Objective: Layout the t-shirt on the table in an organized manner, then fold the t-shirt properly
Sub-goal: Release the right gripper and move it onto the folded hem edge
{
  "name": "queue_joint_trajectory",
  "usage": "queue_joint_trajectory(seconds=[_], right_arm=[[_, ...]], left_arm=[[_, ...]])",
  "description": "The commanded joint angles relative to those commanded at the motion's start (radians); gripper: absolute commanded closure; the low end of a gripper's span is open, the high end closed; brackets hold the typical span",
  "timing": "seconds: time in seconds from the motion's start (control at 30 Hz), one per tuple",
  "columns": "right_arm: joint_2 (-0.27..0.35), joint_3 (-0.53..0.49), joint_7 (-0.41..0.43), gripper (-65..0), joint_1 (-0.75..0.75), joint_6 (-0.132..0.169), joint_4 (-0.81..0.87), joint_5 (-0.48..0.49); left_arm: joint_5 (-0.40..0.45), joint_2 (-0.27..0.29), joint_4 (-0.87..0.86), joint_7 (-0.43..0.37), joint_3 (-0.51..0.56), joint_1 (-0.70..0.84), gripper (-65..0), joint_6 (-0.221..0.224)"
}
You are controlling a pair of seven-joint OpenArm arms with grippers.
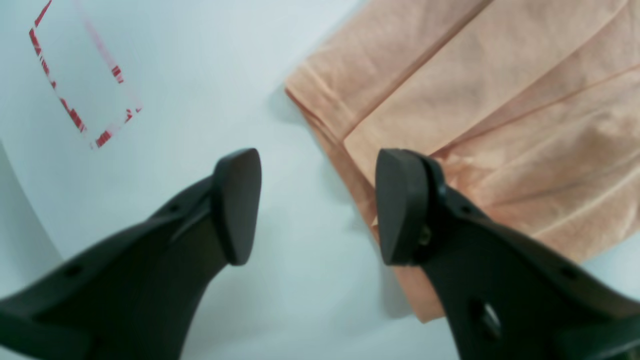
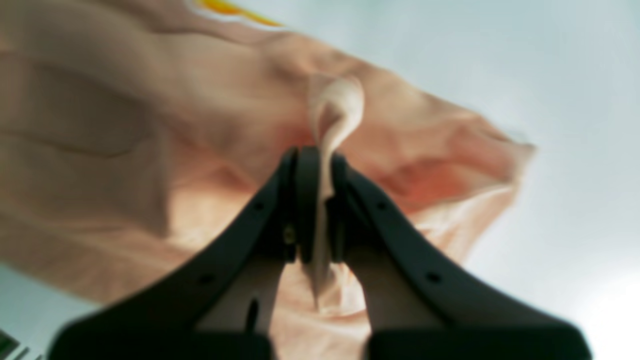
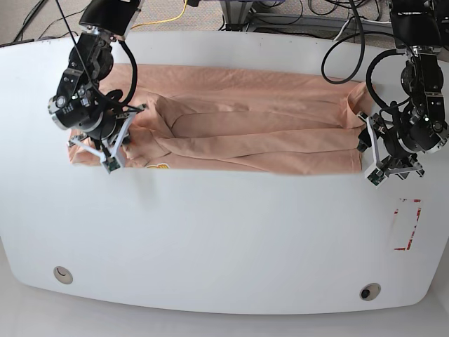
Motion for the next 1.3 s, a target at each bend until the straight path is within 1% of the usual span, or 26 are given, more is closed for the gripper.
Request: queue_joint_trajectory(seconds=[0.17, 0.33, 0.4, 0.43, 0.47, 0.5, 0.53, 0.57, 0.6, 0.63, 0.67, 0.7, 0.73, 0.8, 0.9, 0.97, 1.07, 1.13, 1.2, 1.3], right_arm=[[0.0, -0.012, 0.0, -2.7, -0.074, 0.0, 0.0, 0.049], [0.0, -0.011, 0.0, -2.9, -0.124, 0.0, 0.0, 0.051], [0.0, -0.011, 0.0, -5.2, -0.138, 0.0, 0.0, 0.044], [0.0, -0.011, 0.0, -8.2, -0.143, 0.0, 0.0, 0.044], [0.0, -0.011, 0.0, -13.5, -0.15, 0.0, 0.0, 0.044], [0.0, -0.011, 0.0, -20.3, -0.16, 0.0, 0.002, 0.044], [0.002, -0.011, 0.0, -24.6, -0.164, 0.0, 0.005, 0.044], [0.002, -0.009, 0.0, -33.5, -0.173, 0.0, 0.008, 0.043], [0.003, -0.009, 0.0, -40.4, -0.183, 0.0, 0.012, 0.051], [0.011, -0.009, 0.0, -44.4, -0.187, 0.0, 0.015, 0.052], [0.021, -0.009, 0.0, -51.0, -0.196, 0.0, 0.025, 0.052], [0.026, -0.009, 0.002, -55.3, -0.201, 0.0, 0.029, 0.052], [0.029, -0.009, 0.002, -57.9, -0.207, 0.0, 0.032, 0.052], [0.034, -0.006, 0.002, -57.5, -0.207, 0.0, 0.04, 0.054], [0.034, 0.031, 0.002, -52.8, -0.203, 0.0, 0.044, 0.083], [0.035, 0.074, 0.002, -48.7, -0.199, 0.0, 0.043, 0.14], [0.048, 0.109, 0.003, -43.6, -0.167, 0.0, 0.037, 0.193], [0.051, 0.112, 0.003, -40.9, -0.149, 0.0, 0.026, 0.193], [0.041, 0.112, 0.003, -39.0, -0.132, 0.0, 0.005, 0.192], [0.029, 0.112, 0.003, -38.7, -0.11, 0.0, -0.02, 0.196]], left_arm=[[0.0, 0.0, 0.0, 0.0, 0.0, 0.002, -34.6, 0.0], [0.0, 0.0, 0.0, 0.0, 0.0, 0.005, -34.6, 0.0], [0.0, 0.0, 0.0, 0.0, 0.0, 0.006, -34.6, 0.0], [0.0, 0.0, 0.0, 0.0, 0.0, 0.006, -34.6, 0.0], [0.0, 0.0, 0.0, 0.0, 0.0, 0.006, -34.6, 0.0], [0.0, 0.0, 0.0, 0.0, 0.0, 0.006, -34.6, 0.0], [0.0, 0.0, 0.0, 0.0, 0.0, 0.006, -34.6, 0.0], [0.0, 0.0, 0.0, 0.0, 0.0, 0.006, -34.6, 0.0], [0.0, 0.0, 0.0, 0.0, 0.0, 0.006, -34.6, 0.0], [0.0, 0.0, 0.0, 0.0, 0.0, 0.006, -34.6, 0.0], [0.0, 0.0, 0.0, 0.0, 0.0, 0.008, -34.6, 0.0], [0.0, 0.0, 0.0, 0.0, 0.0, 0.008, -34.6, 0.0], [0.0, 0.0, 0.0, 0.0, 0.0, 0.014, -34.6, 0.0], [0.0, 0.0, 0.0, 0.0, 0.0, 0.018, -34.6, 0.0], [0.0, 0.0, 0.0, 0.0, 0.0, 0.021, -34.6, 0.0], [0.0, 0.0, 0.0, 0.0, 0.015, 0.021, -34.6, 0.0], [0.0, 0.0, 0.0, 0.0, 0.035, 0.021, -34.6, 0.0], [0.0, 0.002, 0.0, 0.0, 0.048, 0.021, -34.6, 0.0], [0.0, 0.002, 0.0, 0.0, 0.057, 0.021, -34.4, 0.0], [0.0, 0.008, 0.002, 0.0, 0.06, 0.021, -34.4, 0.0]])
